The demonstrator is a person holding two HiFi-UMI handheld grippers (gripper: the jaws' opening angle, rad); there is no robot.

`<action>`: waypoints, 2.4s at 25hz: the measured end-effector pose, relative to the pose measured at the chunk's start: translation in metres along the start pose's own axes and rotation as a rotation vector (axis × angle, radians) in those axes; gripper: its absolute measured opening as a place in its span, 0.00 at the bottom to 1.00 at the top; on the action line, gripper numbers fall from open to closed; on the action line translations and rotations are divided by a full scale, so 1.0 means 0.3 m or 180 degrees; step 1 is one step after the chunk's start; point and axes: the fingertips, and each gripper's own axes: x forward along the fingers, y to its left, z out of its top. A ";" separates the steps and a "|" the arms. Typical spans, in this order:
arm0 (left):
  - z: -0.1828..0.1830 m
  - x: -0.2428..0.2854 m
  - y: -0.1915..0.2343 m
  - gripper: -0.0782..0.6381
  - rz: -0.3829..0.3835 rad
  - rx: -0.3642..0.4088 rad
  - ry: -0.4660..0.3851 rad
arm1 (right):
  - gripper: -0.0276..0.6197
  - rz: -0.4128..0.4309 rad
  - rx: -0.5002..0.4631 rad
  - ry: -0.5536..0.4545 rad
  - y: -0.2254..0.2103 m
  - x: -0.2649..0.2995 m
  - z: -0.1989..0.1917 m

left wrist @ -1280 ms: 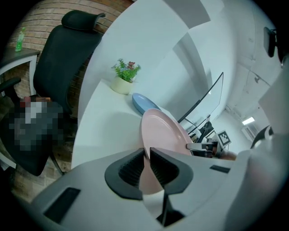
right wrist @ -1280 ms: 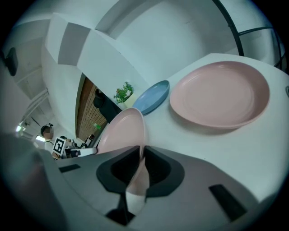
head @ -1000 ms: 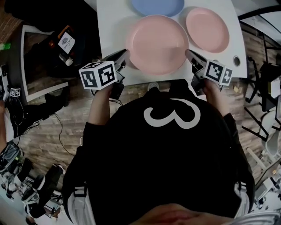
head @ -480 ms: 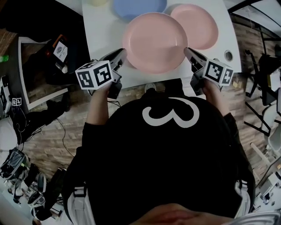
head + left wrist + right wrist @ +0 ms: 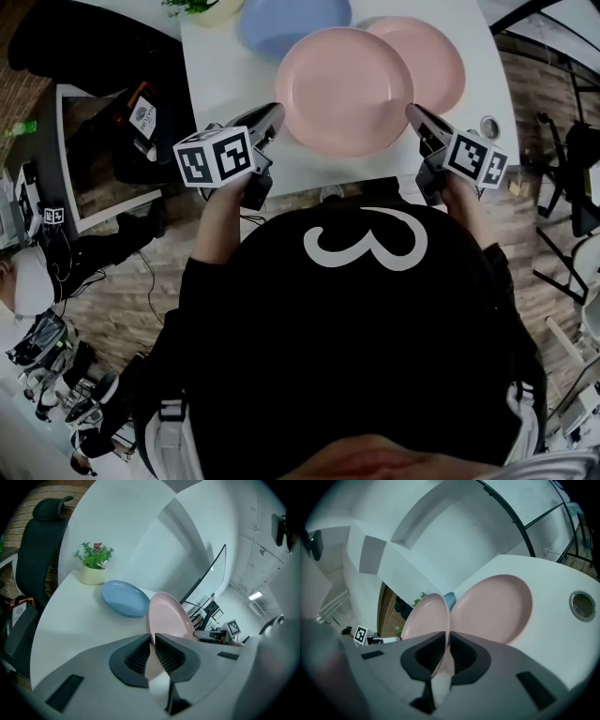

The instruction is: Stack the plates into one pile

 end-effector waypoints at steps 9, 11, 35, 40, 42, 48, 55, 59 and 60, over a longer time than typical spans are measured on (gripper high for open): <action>0.054 0.103 -0.067 0.18 0.0008 0.0101 0.0075 | 0.12 -0.0039 0.0043 -0.0073 -0.086 -0.035 0.089; 0.067 0.136 -0.080 0.18 -0.0020 0.0106 0.0093 | 0.12 -0.0059 0.0063 -0.0093 -0.110 -0.043 0.111; 0.118 0.464 -0.247 0.18 -0.0094 0.0096 0.0292 | 0.12 -0.0225 0.0199 -0.0151 -0.384 -0.152 0.297; 0.113 0.521 -0.243 0.18 -0.0011 0.0068 0.0322 | 0.12 -0.0234 0.0203 -0.0068 -0.433 -0.140 0.312; 0.110 0.539 -0.240 0.18 0.0015 0.0041 0.0328 | 0.12 -0.0225 0.0204 -0.0034 -0.451 -0.132 0.321; 0.091 0.573 -0.211 0.18 0.0110 -0.0047 0.0335 | 0.12 -0.0205 0.0193 0.0071 -0.476 -0.096 0.334; 0.079 0.601 -0.180 0.18 0.0256 -0.0024 0.0319 | 0.12 -0.0163 0.0121 0.0227 -0.490 -0.062 0.329; 0.075 0.614 -0.165 0.18 0.0268 -0.0087 0.0292 | 0.12 -0.0132 0.0093 0.0296 -0.499 -0.050 0.326; 0.072 0.616 -0.160 0.18 0.0282 -0.0091 0.0286 | 0.12 -0.0129 0.0087 0.0303 -0.501 -0.046 0.324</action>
